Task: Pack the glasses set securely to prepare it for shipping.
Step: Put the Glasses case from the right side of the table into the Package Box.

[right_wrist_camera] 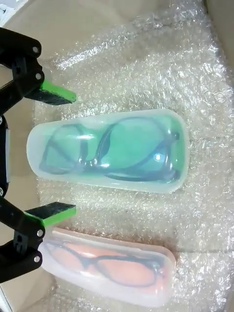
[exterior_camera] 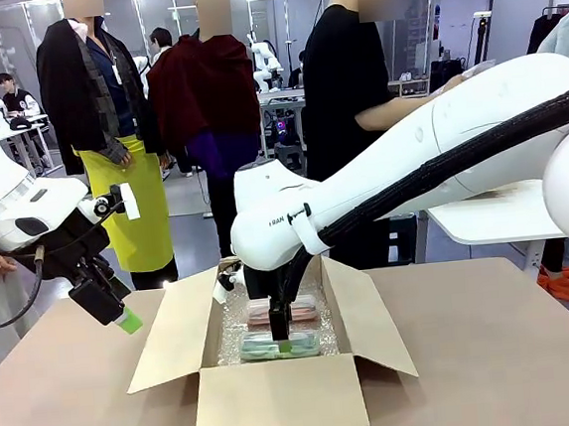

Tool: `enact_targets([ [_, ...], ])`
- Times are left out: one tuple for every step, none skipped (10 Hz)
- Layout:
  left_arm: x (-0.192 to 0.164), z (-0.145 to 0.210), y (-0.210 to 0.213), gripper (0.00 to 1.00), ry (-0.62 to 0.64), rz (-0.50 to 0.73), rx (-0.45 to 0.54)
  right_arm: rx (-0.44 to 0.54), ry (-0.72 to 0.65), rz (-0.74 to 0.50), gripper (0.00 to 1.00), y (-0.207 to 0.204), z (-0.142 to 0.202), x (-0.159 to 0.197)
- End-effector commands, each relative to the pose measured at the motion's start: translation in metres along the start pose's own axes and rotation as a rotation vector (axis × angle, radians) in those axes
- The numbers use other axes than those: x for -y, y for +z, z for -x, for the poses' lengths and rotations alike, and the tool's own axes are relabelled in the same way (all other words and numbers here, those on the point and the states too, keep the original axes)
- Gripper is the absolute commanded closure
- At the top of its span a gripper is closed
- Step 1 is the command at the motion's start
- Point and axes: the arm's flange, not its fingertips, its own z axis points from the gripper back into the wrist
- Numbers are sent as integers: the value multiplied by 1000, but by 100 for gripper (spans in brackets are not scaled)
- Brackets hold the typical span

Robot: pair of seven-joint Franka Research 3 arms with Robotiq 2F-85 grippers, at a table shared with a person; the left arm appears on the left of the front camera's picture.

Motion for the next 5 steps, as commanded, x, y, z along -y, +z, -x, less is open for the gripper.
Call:
enact_targets([
  [1,2,1,0,-3,16,8,-15,-51,51,0,8,10,-4],
  [1,2,1,0,-3,16,8,0,0,0,0,0,0,0],
  [1,2,1,0,-3,16,8,0,0,0,0,0,0,0],
  [1,2,1,0,-3,16,8,0,0,0,0,0,0,0],
  [1,2,1,0,-3,16,8,0,0,0,0,0,0,0],
])
